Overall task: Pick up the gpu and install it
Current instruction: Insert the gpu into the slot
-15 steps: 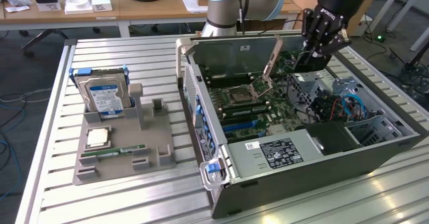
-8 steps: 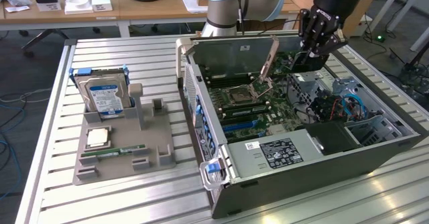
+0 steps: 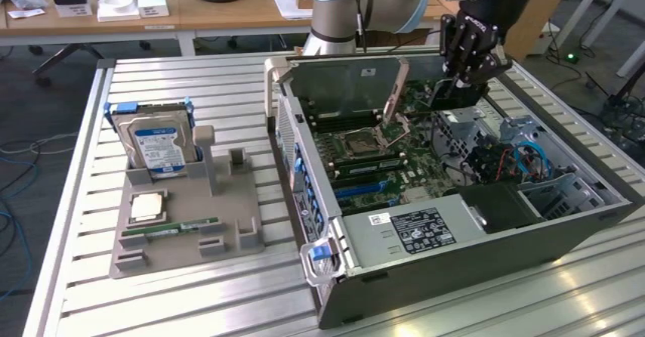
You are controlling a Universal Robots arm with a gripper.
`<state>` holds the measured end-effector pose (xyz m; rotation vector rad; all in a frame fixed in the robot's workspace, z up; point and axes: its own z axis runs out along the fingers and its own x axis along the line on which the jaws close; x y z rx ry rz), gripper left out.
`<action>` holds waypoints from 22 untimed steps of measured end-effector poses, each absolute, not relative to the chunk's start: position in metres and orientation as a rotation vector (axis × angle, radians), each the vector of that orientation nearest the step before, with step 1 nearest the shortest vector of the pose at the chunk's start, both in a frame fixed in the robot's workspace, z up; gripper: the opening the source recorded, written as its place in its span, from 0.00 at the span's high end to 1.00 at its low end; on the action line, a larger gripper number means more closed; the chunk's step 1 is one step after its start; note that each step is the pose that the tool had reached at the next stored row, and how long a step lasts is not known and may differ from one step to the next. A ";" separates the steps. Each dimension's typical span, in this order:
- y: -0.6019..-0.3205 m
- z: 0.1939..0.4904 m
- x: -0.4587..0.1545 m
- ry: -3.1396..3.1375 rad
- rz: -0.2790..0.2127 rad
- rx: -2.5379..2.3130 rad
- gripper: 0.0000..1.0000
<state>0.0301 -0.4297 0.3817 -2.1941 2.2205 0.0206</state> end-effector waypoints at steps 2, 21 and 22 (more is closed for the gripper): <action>-0.430 0.381 0.026 2.218 0.016 -2.192 0.74; -0.430 0.381 0.002 2.227 0.015 -2.184 0.74; -0.430 0.381 0.001 2.227 0.015 -2.184 0.74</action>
